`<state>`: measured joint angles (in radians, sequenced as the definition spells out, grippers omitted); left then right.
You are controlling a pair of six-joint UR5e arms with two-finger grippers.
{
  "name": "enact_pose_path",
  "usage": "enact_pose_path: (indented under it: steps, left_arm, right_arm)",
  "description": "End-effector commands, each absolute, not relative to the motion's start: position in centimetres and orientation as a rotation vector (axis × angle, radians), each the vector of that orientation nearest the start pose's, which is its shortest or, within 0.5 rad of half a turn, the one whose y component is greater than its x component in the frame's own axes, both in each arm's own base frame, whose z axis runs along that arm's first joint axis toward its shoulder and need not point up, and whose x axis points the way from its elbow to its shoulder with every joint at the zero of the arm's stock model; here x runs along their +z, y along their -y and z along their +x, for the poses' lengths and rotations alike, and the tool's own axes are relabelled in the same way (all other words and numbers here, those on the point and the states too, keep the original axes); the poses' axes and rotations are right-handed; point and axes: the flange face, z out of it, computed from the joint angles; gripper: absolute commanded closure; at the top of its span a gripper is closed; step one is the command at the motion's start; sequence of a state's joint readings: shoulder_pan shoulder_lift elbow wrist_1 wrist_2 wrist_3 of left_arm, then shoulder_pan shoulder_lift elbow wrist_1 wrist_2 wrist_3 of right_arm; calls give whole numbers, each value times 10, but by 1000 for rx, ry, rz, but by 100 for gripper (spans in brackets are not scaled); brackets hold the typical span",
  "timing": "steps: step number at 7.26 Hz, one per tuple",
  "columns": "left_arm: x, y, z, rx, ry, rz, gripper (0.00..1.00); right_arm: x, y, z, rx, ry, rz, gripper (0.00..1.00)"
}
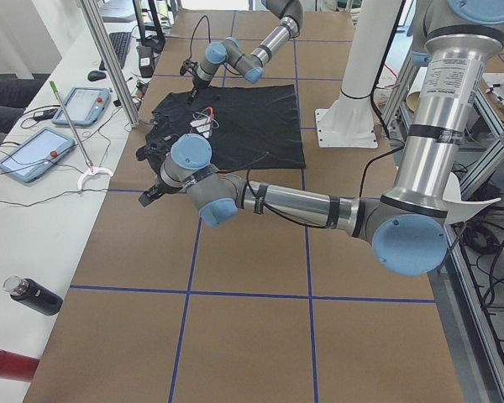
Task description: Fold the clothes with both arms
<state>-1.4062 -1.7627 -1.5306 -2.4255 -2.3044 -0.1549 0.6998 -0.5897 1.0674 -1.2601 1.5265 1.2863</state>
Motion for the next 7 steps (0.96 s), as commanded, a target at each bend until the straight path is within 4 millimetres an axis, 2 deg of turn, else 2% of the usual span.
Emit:
enact_pose_path:
  steps: [1, 2, 3, 4, 5, 6, 7]
  left_arm:
    - [461, 596, 67, 235, -858, 812, 0]
    - [443, 607, 118, 129, -887, 794, 0]
    - [424, 626, 188, 55, -928, 746, 0]
    - [414, 644, 237, 7, -930, 721, 0]
    - [415, 645, 281, -40, -915, 728, 0]
    - [429, 648, 311, -86, -877, 770, 0]
    - [441, 662, 329, -106, -859, 780, 0]
  right_arm:
    - [202, 665, -483, 322, 661, 339, 0]
    - [219, 679, -443, 276, 662, 342, 0]
    - [242, 681, -394, 214, 681, 339, 0]
    - [275, 674, -346, 160, 691, 345, 0]
    - [301, 661, -310, 111, 684, 360, 0]
    - [333, 644, -279, 82, 686, 364, 0]
    - [368, 636, -255, 44, 720, 369, 0]
